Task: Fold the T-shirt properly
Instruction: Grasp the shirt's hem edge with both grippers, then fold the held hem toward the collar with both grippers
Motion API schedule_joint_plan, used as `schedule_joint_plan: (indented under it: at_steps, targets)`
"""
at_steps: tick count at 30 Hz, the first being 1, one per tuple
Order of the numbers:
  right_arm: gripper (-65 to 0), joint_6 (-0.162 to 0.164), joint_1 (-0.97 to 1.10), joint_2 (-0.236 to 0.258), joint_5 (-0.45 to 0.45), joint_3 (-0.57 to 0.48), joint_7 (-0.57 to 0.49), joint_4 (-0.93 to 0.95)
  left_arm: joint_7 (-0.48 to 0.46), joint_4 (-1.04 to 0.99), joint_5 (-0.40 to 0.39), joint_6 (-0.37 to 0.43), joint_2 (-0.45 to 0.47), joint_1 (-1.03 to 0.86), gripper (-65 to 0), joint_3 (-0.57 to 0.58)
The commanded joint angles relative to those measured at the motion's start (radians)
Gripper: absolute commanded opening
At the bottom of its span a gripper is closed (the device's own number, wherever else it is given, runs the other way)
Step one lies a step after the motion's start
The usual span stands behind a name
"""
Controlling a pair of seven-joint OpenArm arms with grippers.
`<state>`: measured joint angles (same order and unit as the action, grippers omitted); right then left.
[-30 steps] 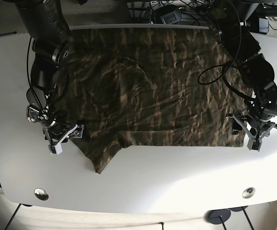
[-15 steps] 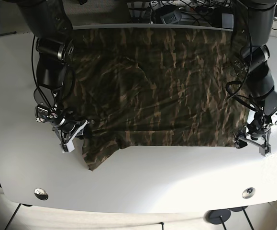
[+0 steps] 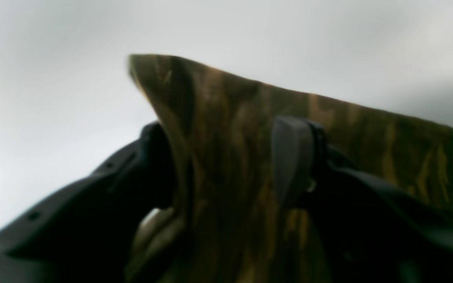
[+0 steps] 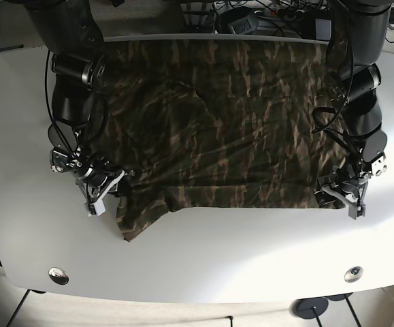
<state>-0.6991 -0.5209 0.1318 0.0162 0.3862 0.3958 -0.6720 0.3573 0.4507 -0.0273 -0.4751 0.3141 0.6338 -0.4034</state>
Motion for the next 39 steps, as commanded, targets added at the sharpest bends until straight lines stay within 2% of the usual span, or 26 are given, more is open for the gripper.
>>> schedule_joint_plan:
  at_steps: [1,4,5,7,9,12,18,21,29,36,39]
  targets:
    - [-57.7,0.001,-0.020,0.021,0.008,-0.005,0.022,-0.018,0.021,0.007,-0.001,-0.004,-0.003,0.011,-53.6,0.005]
    - [-58.7,0.001,-0.017,0.019,0.011,-0.005,0.025,-0.056,0.019,0.015,-0.001,-0.007,-0.003,0.011,-65.0,0.005]
    - [-62.6,0.001,-0.009,0.021,0.009,-0.005,0.025,-0.059,0.019,0.016,-0.001,-0.010,-0.002,0.013,-65.0,0.005]
    - [-63.3,0.001,-0.011,0.024,0.009,-0.002,0.025,-0.076,0.026,0.087,-0.003,-0.046,-0.003,0.014,-65.0,0.001]
    - [-63.3,0.001,-0.002,0.024,0.012,0.000,0.032,-0.165,0.079,0.205,-0.003,-0.109,-0.007,0.010,-65.0,-0.001]
    - [-63.3,0.001,0.037,0.038,0.008,0.001,0.117,-0.332,0.222,0.380,-0.004,-0.170,-0.010,-0.019,-65.0,-0.002]
    - [-63.3,0.001,0.123,0.041,0.006,0.001,0.272,-0.653,0.374,0.745,-0.004,-0.201,-0.059,-0.141,-65.0,-0.004]
    - [-63.3,0.001,0.230,0.039,0.006,0.001,0.363,-0.865,0.443,0.937,-0.004,-0.223,-0.086,-0.240,-65.0,-0.004]
    - [-62.9,0.001,0.278,0.032,0.005,0.001,0.369,-0.912,0.457,0.995,-0.004,-0.223,-0.102,-0.312,-65.0,-0.004]
    - [-62.9,0.001,0.373,0.027,0.005,0.001,0.516,-1.150,0.460,1.127,-0.006,-0.223,-0.111,-0.378,-65.0,-0.042]
    - [-62.9,0.001,0.457,-0.010,-0.014,0.030,0.585,-1.280,0.481,1.201,-0.006,-0.223,-0.125,-0.423,-65.0,-0.044]
